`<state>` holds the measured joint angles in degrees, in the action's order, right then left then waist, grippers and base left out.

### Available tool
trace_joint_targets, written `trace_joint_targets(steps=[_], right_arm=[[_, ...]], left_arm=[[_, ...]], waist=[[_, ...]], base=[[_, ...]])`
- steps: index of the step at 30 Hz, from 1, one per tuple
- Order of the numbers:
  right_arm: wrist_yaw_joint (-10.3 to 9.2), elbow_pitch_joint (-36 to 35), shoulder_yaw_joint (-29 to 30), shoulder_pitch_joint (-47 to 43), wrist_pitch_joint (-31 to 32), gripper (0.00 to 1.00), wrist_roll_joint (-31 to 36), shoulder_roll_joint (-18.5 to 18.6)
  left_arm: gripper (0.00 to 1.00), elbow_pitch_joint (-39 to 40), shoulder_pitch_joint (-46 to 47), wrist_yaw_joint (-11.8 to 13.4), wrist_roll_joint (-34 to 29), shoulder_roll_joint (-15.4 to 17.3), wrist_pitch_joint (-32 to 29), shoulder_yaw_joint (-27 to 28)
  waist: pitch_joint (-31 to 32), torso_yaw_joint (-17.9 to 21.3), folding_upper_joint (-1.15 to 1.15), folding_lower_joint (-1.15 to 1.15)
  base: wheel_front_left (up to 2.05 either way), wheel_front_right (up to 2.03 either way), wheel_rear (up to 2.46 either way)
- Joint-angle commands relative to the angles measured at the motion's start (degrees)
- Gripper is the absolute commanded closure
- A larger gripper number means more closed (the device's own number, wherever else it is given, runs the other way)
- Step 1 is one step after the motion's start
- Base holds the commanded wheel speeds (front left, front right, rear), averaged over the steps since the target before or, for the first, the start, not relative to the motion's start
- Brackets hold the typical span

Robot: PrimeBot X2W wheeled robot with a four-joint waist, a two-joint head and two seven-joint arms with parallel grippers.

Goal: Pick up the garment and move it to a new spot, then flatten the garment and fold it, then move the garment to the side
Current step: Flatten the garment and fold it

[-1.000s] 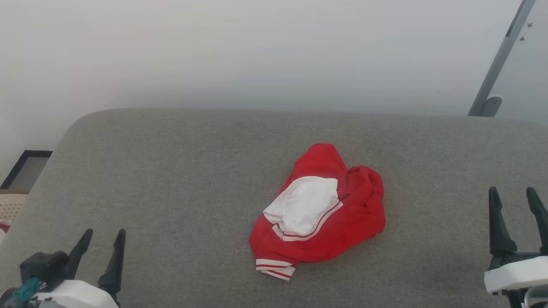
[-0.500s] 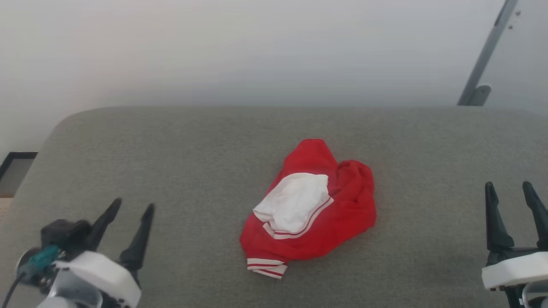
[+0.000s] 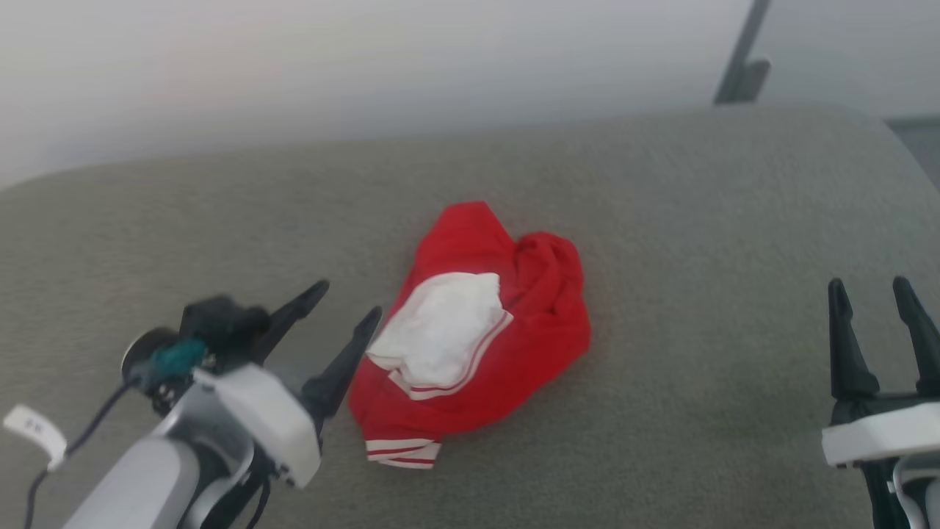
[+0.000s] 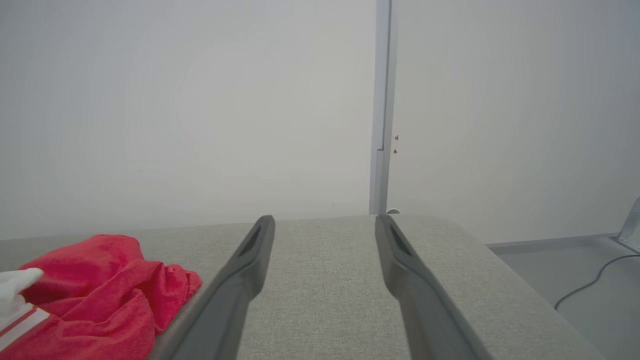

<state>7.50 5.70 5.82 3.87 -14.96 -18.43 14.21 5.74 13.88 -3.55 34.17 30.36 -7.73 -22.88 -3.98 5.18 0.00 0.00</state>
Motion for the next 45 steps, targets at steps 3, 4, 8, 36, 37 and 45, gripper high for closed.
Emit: trace_joint_targets(steps=[3, 4, 8, 36, 37, 45], right_arm=[[-0.02, -0.42, -0.68, 1.89, -0.33, 0.00, -1.03, -0.14], [-0.02, -0.42, -0.68, 1.89, -0.33, 0.00, -1.03, -0.14], [-0.02, -0.39, -1.44, 3.64, -0.33, 0.00, -1.86, -0.47], [-0.02, 1.76, -2.85, 5.75, -0.33, 0.00, -1.40, -2.15], [-0.02, 1.81, -2.80, 5.74, -0.33, 0.00, -1.29, -2.14], [-0.02, 1.84, -2.08, 4.70, -0.33, 0.00, -0.96, -1.79]], left_arm=[[0.00, -1.02, 3.58, -0.61, 1.17, -0.82, -3.96, -1.38], [0.00, -1.02, 3.58, -0.61, 1.17, -0.82, -3.96, -1.38], [0.00, -3.21, 6.74, -0.83, 3.47, -1.30, -8.98, -2.30], [1.00, -12.75, 14.74, 3.86, 10.25, -0.47, -29.79, -3.51], [1.00, -12.26, 14.72, 4.47, 10.54, -0.64, -30.02, -3.15], [1.00, -8.53, 12.12, 9.22, 10.91, 1.82, -28.59, 1.36]], waist=[[-4.67, 3.83, 0.00, 0.00], [-4.67, 3.83, 0.00, 0.00], [-7.29, 5.89, 0.00, 0.00], [-8.19, 8.76, 0.00, 0.00], [-8.15, 8.57, 0.00, 0.00], [-7.21, 6.18, 0.00, 0.00]], base=[[0.00, 0.00, 0.00], [0.00, 0.00, 0.00], [0.00, 0.00, 0.00], [0.00, 0.00, 0.00], [0.00, 0.00, 0.00], [0.00, 0.00, 0.00]])
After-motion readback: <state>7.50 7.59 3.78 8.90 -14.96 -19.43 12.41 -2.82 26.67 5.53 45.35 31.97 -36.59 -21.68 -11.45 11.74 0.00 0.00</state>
